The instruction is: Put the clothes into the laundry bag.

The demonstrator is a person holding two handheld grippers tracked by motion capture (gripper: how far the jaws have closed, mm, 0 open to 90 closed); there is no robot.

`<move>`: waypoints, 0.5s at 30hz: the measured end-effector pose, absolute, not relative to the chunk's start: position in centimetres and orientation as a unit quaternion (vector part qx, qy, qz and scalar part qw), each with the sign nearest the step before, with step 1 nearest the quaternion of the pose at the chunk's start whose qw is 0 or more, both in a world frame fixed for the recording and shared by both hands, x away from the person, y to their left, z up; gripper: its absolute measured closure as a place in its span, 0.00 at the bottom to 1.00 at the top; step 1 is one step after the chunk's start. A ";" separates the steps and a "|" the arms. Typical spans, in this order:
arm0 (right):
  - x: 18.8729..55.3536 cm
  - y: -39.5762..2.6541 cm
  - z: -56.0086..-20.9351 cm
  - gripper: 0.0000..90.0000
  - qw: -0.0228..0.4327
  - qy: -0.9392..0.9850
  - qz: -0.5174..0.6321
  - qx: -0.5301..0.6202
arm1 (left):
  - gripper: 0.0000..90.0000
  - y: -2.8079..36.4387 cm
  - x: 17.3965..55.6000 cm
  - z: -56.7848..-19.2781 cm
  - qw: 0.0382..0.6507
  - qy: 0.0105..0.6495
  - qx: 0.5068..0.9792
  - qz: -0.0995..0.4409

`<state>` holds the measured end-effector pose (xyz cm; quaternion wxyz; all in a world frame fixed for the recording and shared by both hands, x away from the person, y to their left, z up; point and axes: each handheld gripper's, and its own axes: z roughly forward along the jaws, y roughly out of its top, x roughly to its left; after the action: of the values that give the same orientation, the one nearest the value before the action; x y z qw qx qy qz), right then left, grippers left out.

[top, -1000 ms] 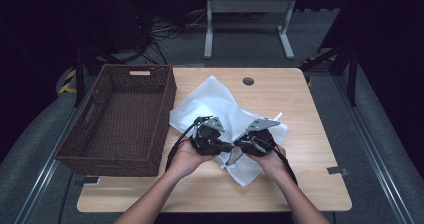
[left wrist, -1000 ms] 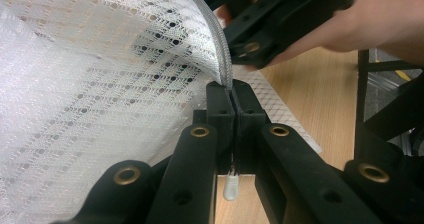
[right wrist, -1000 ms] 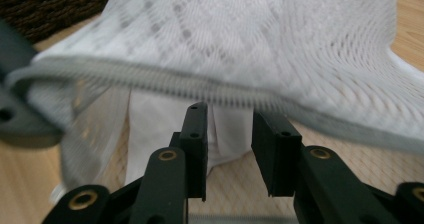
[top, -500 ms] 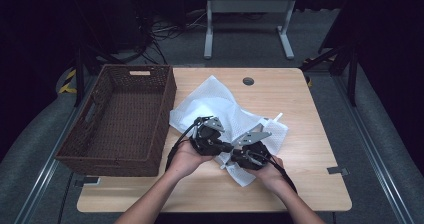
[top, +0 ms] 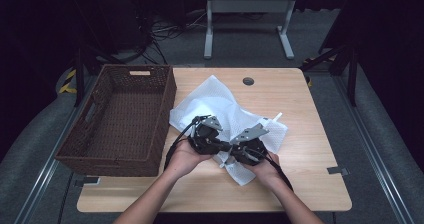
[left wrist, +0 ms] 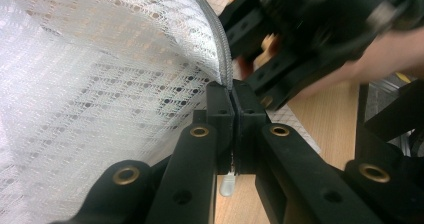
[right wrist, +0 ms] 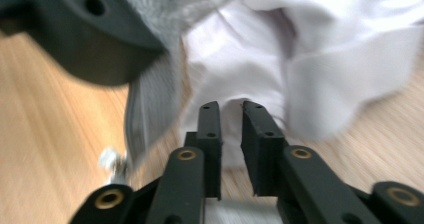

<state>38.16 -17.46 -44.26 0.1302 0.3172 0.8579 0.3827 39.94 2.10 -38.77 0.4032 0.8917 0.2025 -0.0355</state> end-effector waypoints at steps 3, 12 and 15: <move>37.7 -19.1 -43.4 0.84 0.135 0.858 0.375 0.323 | 0.98 2.0 40.0 -38.8 0.406 0.200 0.891 -0.035; 37.6 -22.9 -40.4 0.90 0.157 0.852 0.374 0.332 | 0.91 2.4 39.5 -38.7 0.411 0.202 0.889 -0.033; 38.1 -23.9 -39.6 0.97 0.169 0.846 0.376 0.338 | 0.99 2.9 39.1 -39.1 0.405 0.208 0.890 -0.035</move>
<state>38.12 -23.95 -39.60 0.1691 0.3375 0.8463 0.3759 39.14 2.95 -39.14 0.4052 0.8895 0.2082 -0.0349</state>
